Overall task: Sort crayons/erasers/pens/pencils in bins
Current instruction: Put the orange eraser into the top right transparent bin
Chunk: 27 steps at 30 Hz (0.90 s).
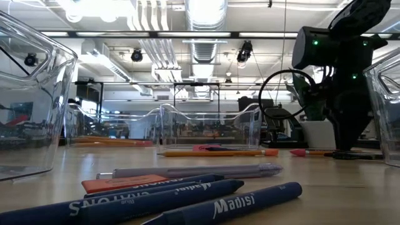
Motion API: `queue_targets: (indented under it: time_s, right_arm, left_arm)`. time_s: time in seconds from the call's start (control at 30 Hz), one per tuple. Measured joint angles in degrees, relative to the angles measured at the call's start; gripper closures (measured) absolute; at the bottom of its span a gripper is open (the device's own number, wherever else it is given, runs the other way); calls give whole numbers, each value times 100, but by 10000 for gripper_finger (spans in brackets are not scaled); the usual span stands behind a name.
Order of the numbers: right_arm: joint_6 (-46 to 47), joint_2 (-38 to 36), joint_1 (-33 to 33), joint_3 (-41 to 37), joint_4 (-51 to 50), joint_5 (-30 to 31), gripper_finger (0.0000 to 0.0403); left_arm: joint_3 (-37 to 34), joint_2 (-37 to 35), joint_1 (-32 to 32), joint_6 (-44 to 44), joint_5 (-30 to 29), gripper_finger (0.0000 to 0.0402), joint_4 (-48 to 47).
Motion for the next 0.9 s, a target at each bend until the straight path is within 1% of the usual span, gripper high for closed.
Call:
queue_targets:
  time_s: [0.13, 0.3, 0.47, 0.63, 0.77, 0.9]
  right_arm:
    - [122, -266, 2, 32, -22, 3, 341]
    - [307, -780, 2, 82, -49, 10, 333]
    - [507, -1306, -7, 257, 87, 471, 335]
    - [535, -1580, -4, 495, 160, 849, 335]
    - [280, -1645, -2, 724, 719, 1018, 334]
    - [-196, -1606, -23, 803, 2172, 1029, 334]
  left_arm:
    - [-9, 0, 0, 0, 0, 326, -3]
    - [-9, 0, 2, 0, 0, 327, -1]
    - [-9, 0, 2, 0, 0, 326, 0]
    - [-9, 0, 2, 0, 0, 326, -1]
    - [-9, 0, 4, 2, 0, 327, 0]
    - [-9, 0, 4, 7, 0, 327, 0]
